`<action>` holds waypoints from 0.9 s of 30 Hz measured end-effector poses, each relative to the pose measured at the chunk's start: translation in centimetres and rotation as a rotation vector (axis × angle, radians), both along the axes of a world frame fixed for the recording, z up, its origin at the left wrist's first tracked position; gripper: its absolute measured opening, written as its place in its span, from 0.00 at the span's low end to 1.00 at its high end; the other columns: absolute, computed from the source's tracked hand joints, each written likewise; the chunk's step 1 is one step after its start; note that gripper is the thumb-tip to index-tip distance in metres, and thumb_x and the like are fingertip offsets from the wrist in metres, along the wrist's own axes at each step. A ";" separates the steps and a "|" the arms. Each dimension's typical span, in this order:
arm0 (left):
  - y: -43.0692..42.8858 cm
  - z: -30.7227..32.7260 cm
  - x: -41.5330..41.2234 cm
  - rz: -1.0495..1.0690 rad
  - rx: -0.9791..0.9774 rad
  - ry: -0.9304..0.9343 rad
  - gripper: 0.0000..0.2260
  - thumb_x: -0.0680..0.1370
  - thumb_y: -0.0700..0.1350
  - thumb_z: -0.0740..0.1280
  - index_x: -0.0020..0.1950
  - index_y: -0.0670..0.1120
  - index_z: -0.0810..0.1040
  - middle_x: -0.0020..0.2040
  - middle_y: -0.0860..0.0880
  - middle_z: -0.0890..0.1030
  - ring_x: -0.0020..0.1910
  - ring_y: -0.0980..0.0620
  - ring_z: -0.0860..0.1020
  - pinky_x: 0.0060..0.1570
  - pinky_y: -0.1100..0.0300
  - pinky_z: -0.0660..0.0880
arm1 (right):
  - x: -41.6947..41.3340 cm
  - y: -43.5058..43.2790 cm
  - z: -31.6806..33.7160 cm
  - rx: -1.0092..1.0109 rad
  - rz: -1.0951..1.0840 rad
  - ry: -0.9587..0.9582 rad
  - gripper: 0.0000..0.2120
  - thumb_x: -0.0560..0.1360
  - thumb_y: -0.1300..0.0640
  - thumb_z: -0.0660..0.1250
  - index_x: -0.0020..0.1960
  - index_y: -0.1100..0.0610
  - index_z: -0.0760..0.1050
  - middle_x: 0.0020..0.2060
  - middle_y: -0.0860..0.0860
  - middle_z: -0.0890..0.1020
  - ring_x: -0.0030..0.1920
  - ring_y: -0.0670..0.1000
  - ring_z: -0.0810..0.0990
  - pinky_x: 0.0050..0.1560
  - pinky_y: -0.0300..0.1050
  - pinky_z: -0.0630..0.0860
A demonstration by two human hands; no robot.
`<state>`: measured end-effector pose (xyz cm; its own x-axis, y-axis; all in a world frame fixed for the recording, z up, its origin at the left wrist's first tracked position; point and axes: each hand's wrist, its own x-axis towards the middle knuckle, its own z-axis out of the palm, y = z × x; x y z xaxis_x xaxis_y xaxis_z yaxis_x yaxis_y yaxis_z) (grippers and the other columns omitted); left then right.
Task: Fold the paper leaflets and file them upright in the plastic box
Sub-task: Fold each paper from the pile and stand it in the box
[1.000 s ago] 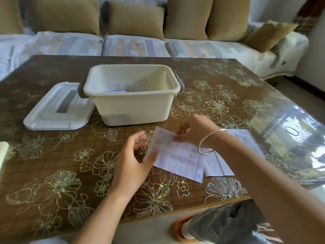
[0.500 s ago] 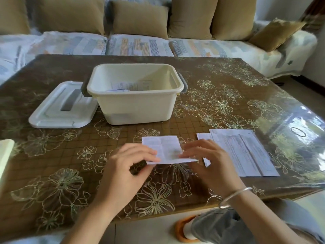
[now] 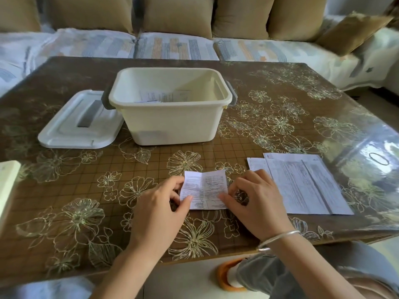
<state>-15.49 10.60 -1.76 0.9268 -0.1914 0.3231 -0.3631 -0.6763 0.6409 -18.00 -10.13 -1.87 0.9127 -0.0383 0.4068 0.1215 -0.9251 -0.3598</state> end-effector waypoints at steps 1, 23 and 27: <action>0.0 0.0 -0.1 0.001 0.002 0.003 0.16 0.70 0.46 0.76 0.57 0.52 0.80 0.38 0.61 0.79 0.32 0.65 0.75 0.34 0.70 0.66 | 0.0 0.1 0.0 -0.011 -0.002 0.010 0.15 0.69 0.36 0.63 0.35 0.47 0.74 0.38 0.40 0.74 0.42 0.47 0.68 0.42 0.45 0.69; -0.2 -0.9 0.0 -0.119 0.154 -0.235 0.07 0.75 0.43 0.70 0.51 0.49 0.85 0.49 0.57 0.82 0.49 0.57 0.76 0.53 0.57 0.75 | 0.5 -1.0 1.9 -0.175 0.403 0.027 0.11 0.72 0.43 0.66 0.48 0.47 0.80 0.48 0.41 0.82 0.57 0.47 0.76 0.52 0.47 0.77; 0.0 -0.6 -0.1 -0.146 0.125 -0.227 0.16 0.75 0.59 0.64 0.50 0.50 0.84 0.48 0.58 0.82 0.48 0.57 0.77 0.52 0.56 0.73 | 0.3 -0.6 2.0 -0.161 0.410 -0.022 0.08 0.76 0.51 0.65 0.46 0.51 0.82 0.43 0.45 0.83 0.46 0.45 0.80 0.41 0.44 0.79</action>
